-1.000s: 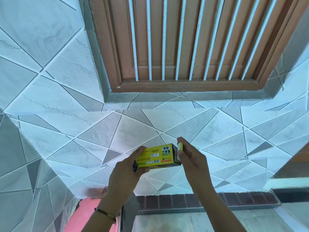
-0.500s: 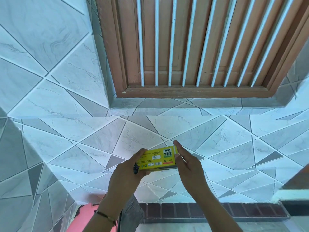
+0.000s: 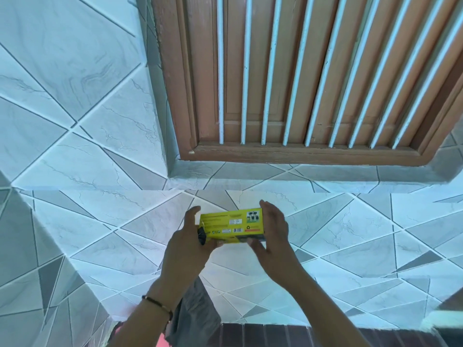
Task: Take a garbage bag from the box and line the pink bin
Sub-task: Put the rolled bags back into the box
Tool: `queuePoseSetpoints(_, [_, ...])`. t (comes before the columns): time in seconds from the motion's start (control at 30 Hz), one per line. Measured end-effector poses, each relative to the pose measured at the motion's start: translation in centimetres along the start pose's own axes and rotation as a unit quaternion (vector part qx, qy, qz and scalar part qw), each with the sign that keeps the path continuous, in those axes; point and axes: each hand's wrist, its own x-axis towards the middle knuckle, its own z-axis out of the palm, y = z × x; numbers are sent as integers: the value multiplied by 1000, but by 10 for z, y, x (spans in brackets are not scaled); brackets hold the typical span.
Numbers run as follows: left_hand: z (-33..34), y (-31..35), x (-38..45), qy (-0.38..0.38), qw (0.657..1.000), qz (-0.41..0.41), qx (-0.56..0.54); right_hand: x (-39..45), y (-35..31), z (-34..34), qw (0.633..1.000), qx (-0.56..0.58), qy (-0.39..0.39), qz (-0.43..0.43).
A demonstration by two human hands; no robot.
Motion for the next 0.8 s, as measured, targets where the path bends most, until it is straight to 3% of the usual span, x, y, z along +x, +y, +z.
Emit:
queuePoseSetpoints(0.1, [-9,16,34,28,999,24,-7,41,-5,-21,999,-34,31,18])
queuePoseSetpoints(0.27, [-19,36,93,64,995,75,0,106,-4,-44,998,15,33,42])
queuePoseSetpoints(0.47, [6,25,149,29,997,58,43,164,18,-33,996,35,14,83])
queuePoseSetpoints(0.8, [33,13,183,62,994,35,85,188,54,-12,984,33,151,92])
